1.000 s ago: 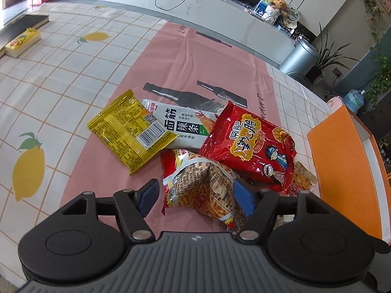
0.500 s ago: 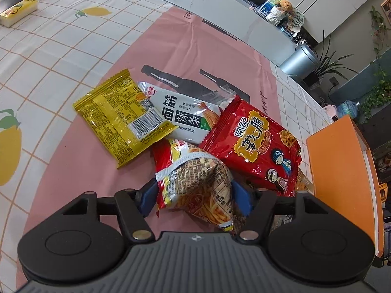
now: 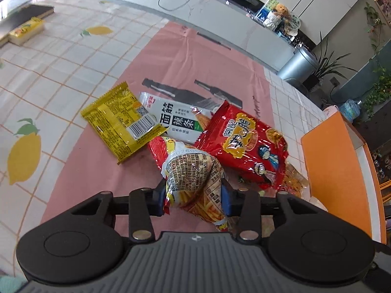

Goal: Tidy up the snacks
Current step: 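Carry both bags over the orange box and open both grippers to drop them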

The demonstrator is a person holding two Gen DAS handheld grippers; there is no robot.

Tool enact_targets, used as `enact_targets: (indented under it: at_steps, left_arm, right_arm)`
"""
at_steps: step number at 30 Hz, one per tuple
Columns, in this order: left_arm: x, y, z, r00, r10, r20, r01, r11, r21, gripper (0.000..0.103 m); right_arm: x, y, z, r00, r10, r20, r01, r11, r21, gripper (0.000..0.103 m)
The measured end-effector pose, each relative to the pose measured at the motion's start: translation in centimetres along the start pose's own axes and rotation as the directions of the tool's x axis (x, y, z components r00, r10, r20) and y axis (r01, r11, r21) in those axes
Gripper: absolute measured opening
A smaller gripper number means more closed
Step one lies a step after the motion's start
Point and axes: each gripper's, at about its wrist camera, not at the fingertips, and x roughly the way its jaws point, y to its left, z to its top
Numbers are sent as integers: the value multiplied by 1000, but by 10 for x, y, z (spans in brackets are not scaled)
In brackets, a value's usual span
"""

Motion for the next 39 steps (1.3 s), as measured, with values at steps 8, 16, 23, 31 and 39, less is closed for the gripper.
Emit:
enact_targets:
  at_steps: [8, 16, 23, 31, 39]
  left_arm:
    - [-57, -42, -7, 995, -13, 94, 3, 995, 100, 47]
    - [-87, -118, -15, 987, -109, 114, 74, 958, 276, 47]
    - [-83, -203, -22, 979, -201, 35, 162, 870, 466, 47]
    - [-31, -308, -34, 970, -154, -188, 242, 676, 696, 47]
    - [36, -367, -56, 915, 160, -370, 260, 468, 844, 47]
  right_arm:
    - [-46, -7, 7, 995, 60, 83, -63, 998, 27, 34]
    - [-109, -44, 18, 985, 62, 163, -71, 996, 54, 34]
    - [-163, -106, 30, 981, -4, 193, -12, 997, 82, 35]
    - [-148, -185, 30, 998, -57, 23, 55, 996, 69, 35]
    - [-108, -227, 40, 985, -4, -175, 11, 999, 41, 35]
